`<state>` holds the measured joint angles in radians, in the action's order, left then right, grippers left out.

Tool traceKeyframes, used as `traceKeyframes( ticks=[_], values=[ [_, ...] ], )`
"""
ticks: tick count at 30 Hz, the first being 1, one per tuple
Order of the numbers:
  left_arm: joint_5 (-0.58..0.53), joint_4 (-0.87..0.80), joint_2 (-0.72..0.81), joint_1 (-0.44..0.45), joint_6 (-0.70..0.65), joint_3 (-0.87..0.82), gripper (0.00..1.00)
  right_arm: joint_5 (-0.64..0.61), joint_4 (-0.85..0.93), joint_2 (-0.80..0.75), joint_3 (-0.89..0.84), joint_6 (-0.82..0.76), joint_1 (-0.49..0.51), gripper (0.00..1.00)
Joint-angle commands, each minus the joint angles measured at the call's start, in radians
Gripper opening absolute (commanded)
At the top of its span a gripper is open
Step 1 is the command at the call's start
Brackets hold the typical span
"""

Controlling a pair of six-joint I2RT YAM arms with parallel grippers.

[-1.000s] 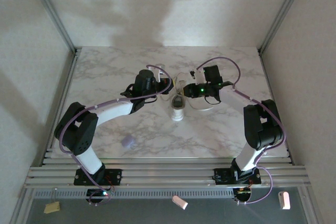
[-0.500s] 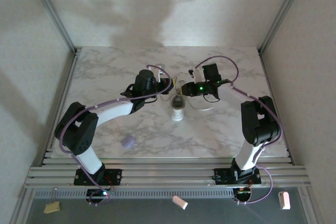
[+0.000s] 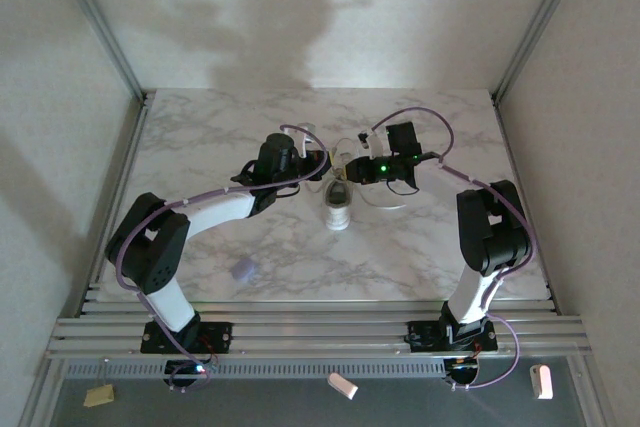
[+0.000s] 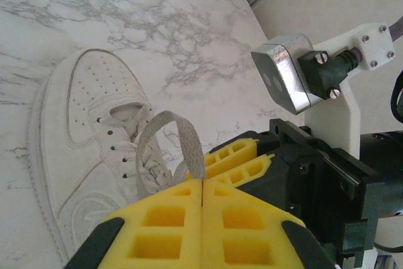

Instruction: Tie the shoes

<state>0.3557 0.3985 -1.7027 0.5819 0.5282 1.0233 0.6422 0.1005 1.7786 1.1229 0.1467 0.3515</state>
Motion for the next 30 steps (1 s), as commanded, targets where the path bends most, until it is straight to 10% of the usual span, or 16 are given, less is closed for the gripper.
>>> traceKeyframes(
  ticks=[1,7,30],
  values=[
    [0.017,0.016,-0.011,0.006,0.009,0.029,0.00,0.020,0.010,0.025,-0.032,0.009,0.005,0.15],
    [-0.021,0.011,0.015,0.000,0.008,0.014,0.00,-0.029,0.005,-0.023,-0.045,0.019,-0.002,0.00],
    [-0.089,0.010,0.051,-0.039,0.019,-0.034,0.00,-0.103,0.008,-0.270,-0.132,0.083,-0.012,0.00]
  ],
)
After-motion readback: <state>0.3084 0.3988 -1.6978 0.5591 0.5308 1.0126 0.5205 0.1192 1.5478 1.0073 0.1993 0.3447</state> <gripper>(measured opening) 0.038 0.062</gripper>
